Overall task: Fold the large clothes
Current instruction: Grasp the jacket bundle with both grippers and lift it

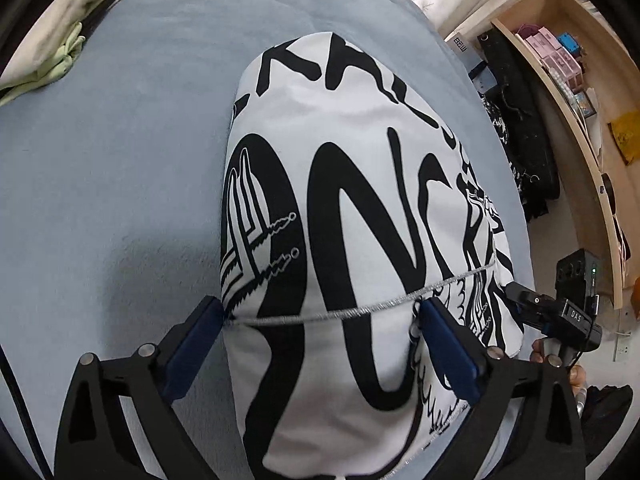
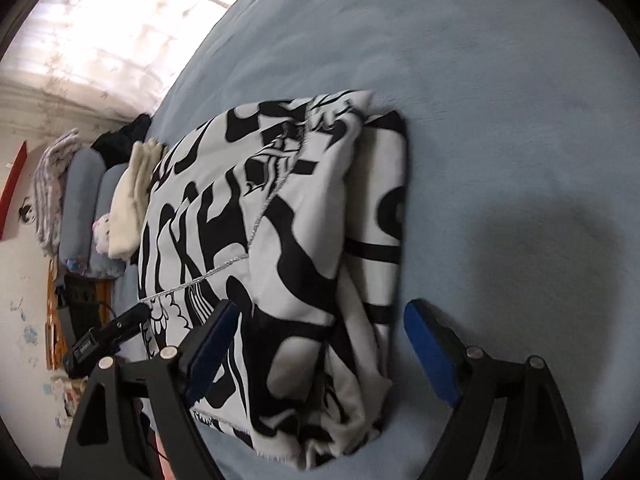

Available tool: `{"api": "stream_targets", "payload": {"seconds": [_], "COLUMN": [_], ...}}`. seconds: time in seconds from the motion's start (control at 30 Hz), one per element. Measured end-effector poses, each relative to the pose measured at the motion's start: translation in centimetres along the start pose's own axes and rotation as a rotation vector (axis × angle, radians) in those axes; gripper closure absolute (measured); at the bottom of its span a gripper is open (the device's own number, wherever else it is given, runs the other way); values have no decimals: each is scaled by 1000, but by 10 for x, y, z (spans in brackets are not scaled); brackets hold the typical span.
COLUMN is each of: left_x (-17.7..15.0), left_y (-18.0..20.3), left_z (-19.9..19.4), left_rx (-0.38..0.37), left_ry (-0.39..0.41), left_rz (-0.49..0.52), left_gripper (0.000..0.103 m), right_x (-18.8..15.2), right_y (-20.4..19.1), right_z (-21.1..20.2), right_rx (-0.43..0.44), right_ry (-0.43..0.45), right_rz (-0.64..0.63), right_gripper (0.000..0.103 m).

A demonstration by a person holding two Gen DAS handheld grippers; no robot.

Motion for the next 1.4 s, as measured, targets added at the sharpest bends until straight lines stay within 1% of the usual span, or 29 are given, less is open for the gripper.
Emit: {"api": "stream_targets", "payload": {"seconds": [0.07, 0.13, 0.2, 0.23, 0.3, 0.33, 0.5, 0.6, 0.73, 0.83, 0.93, 1.0, 1.03, 1.07, 1.1, 1.13, 1.17, 1.2, 1.27, 1.3, 1.33, 1.37, 1.4], "left_x": [3, 3, 3, 3, 4, 5, 4, 3, 4, 3, 1, 1, 2, 2, 1, 0, -1, -2, -3, -5, -5, -6, -7], "left_y": [-2, -4, -5, -5, -6, -6, -13, -10, -7, -1, 1, 4, 7, 11, 17, 22, 29, 36, 46, 54, 59, 64, 69], "left_z": [6, 11, 16, 19, 24, 27, 41, 49, 54, 56, 55, 56, 57, 59, 58, 55, 54, 50, 41, 34, 30, 24, 19], "left_rx": [-14, -30, -40, -50, -62, -75, -119, -119, -107, -92, -74, -62, -50, -35, -20, -6, 8, 21, 36, 45, 50, 55, 60], "left_ry": [-9, -17, -20, -21, -24, -27, -43, -47, -56, -63, -72, -80, -81, -76, -67, -51, -34, -16, 18, 44, 60, 75, 91], "left_rz": [-3, -9, -6, -2, 2, 2, -3, 17, 32, 43, 54, 59, 69, 77, 90, 110, 133, 161, 202, 231, 247, 265, 281], "left_gripper": [1, 1, 1, 0, 0, 0, 0, 0, 0, 0, 0, 0, 0, 0, 1, 4, 10, 13, 28, 32, 37, 40, 41], "right_x": [2, 4, 5, 5, 5, 6, 16, 20, 20, 18, 17, 15, 13, 11, 8, 4, 2, 0, -4, -7, -10, -13, -17], "right_y": [-2, -9, -17, -24, -32, -36, -34, -30, -32, -29, -26, -29, -34, -41, -47, -54, -58, -63, -75, -86, -96, -104, -114], "right_z": [10, 22, 32, 38, 44, 49, 65, 71, 74, 70, 68, 67, 67, 67, 67, 64, 62, 57, 47, 40, 34, 30, 25], "right_rx": [32, 63, 72, 76, 88, 102, 176, 207, 191, 196, 193, 163, 129, 95, 51, 11, 2, 3, -5, -21, -33, -43, -54], "right_ry": [-21, -43, -54, -63, -70, -75, -110, -134, -134, -102, -110, -112, -104, -97, -91, -78, -68, -55, -26, -2, 20, 35, 49], "right_rz": [-13, -33, -76, -114, -153, -170, -136, -120, -108, -80, -77, -100, -124, -150, -184, -224, -236, -245, -272, -303, -330, -347, -367], "right_gripper": [18, 16, 15, 13, 9, 8, 7, 0, 0, 0, 0, 0, 1, 7, 10, 16, 27, 33, 51, 54, 59, 64, 66]}}
Point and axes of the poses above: each gripper's, at about its wrist camera, not at the fingertips, and z roughly the way its jaws point, y to its right, x to its top, the point moved 1 cm from there along z, roughly the way its jaws point, and after that the axes turned 10 degrees about y, right-handed, at the moved point
